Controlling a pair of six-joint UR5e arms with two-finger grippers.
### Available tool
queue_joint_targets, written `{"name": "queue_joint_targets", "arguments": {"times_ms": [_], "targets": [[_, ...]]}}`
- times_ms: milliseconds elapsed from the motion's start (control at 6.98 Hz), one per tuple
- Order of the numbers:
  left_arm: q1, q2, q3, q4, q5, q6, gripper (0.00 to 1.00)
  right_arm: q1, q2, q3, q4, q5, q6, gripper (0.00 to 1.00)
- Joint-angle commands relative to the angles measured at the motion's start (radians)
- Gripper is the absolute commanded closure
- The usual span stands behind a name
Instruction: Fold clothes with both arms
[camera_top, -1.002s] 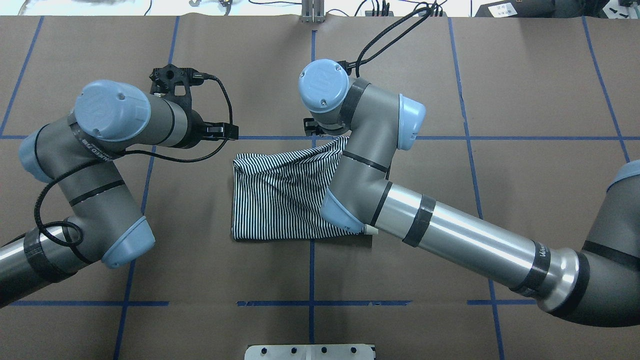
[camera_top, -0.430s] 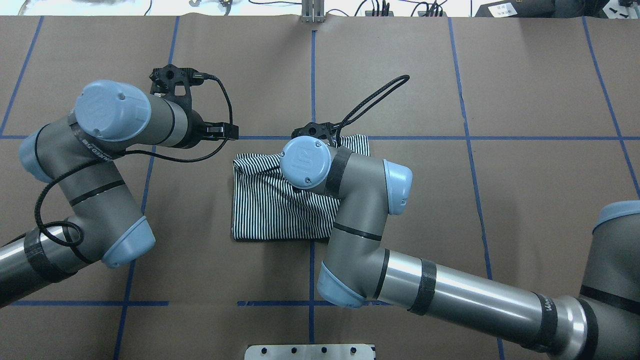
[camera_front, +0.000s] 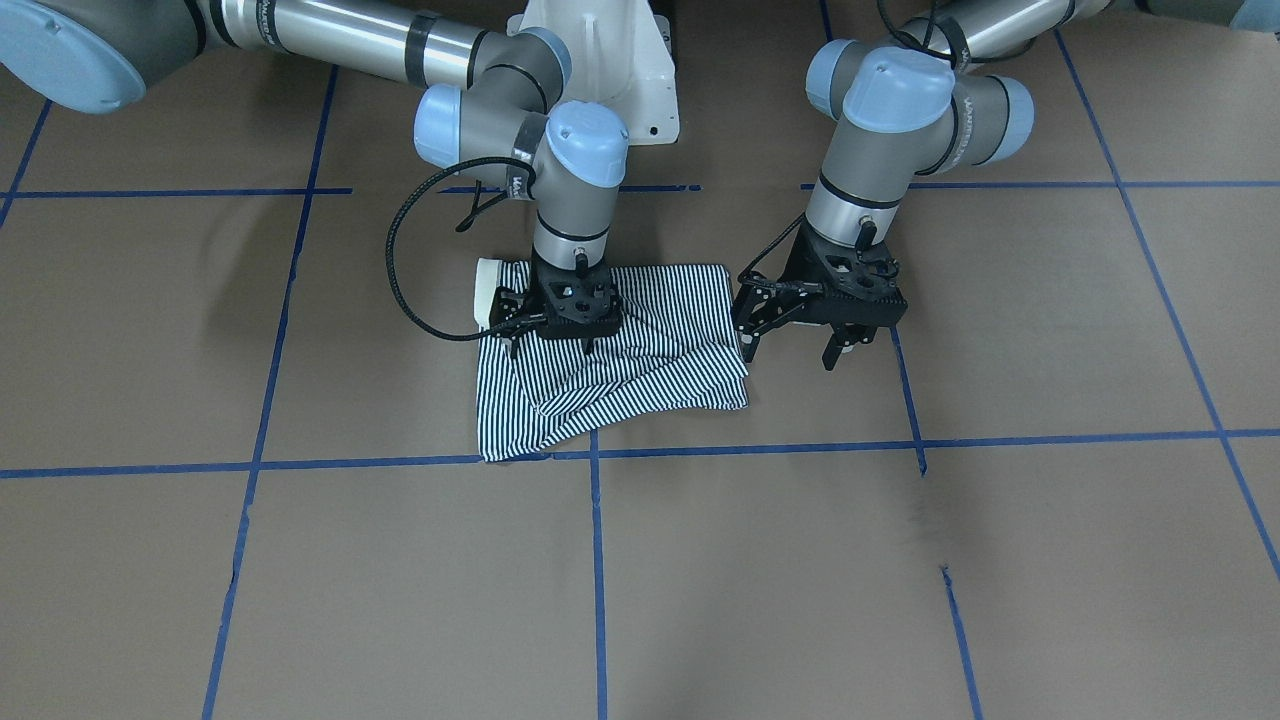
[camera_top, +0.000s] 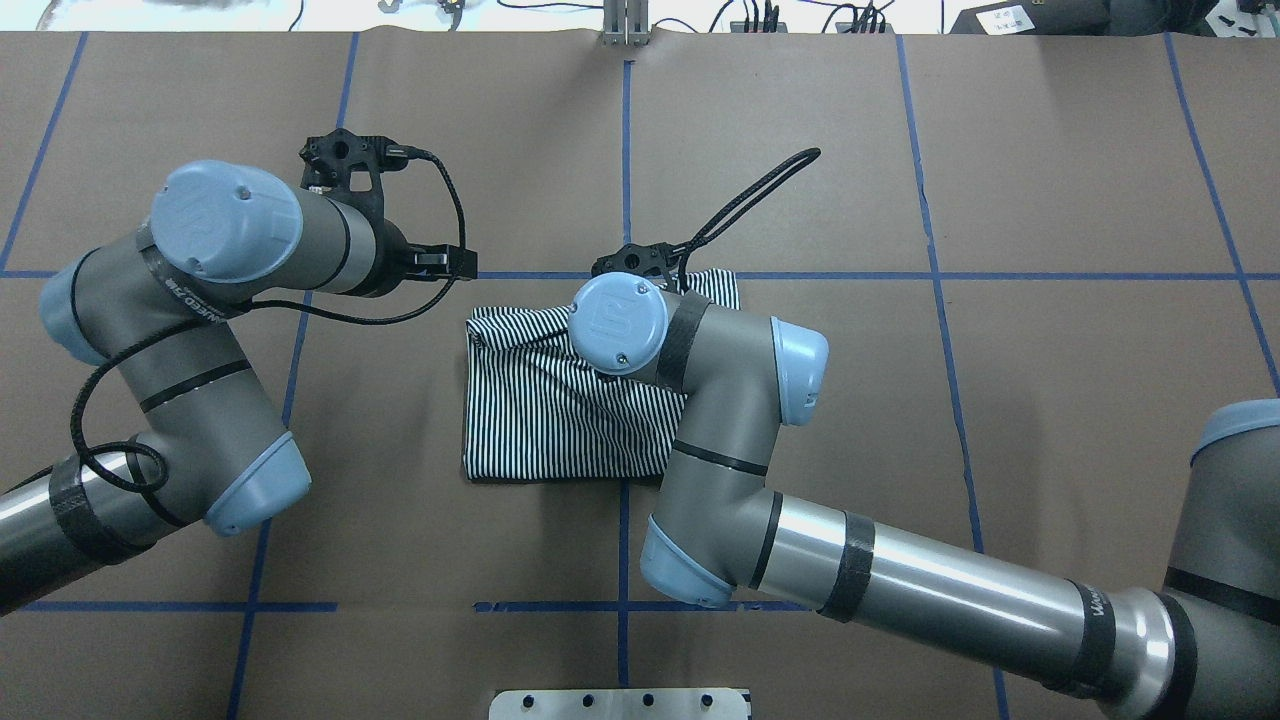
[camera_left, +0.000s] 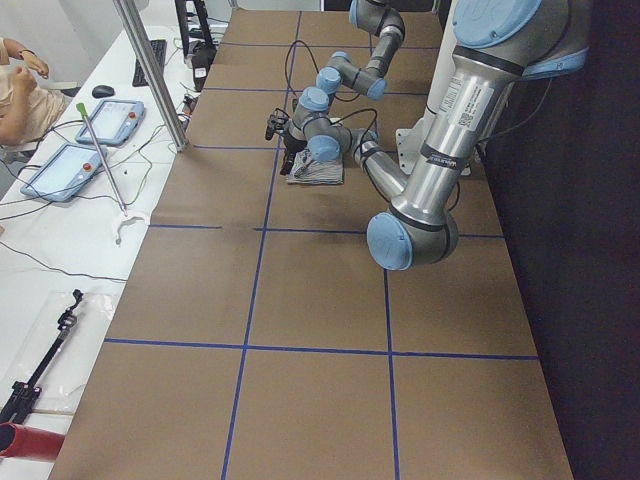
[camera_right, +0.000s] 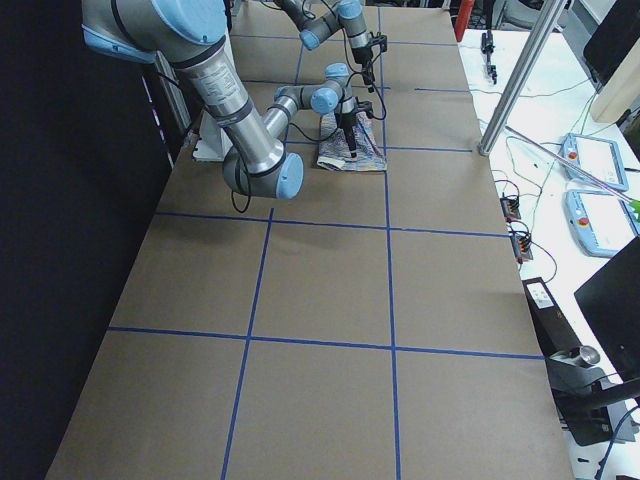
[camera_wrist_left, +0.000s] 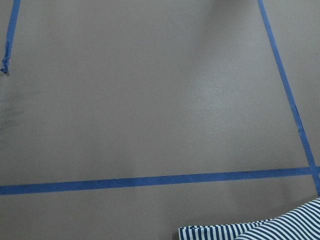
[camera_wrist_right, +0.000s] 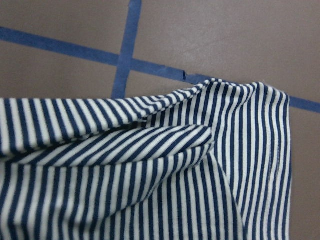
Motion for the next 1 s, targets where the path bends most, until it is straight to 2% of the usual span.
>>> {"name": "queue_joint_targets", "arguments": {"times_ms": [0, 286, 430, 716, 859], "targets": [[0.0, 0.0, 0.001, -0.001, -0.001, 0.0, 0.0, 0.065, 0.043, -0.109, 0.019, -0.002, -0.024, 0.0], [0.0, 0.002, 0.001, -0.001, -0.001, -0.002, 0.0, 0.152, 0.065, -0.203, 0.07, 0.012, -0.084, 0.0], [0.002, 0.002, 0.004, -0.001, 0.001, -0.002, 0.0, 0.209, 0.073, -0.215, 0.07, 0.06, -0.114, 0.0], [0.056, -0.015, 0.037, 0.005, 0.018, -0.081, 0.0, 0.278, 0.096, -0.177, 0.065, 0.197, -0.144, 0.0], [0.121, -0.015, 0.038, 0.01, 0.083, -0.101, 0.0, 0.286, 0.088, -0.129, 0.064, 0.216, -0.15, 0.0]]}}
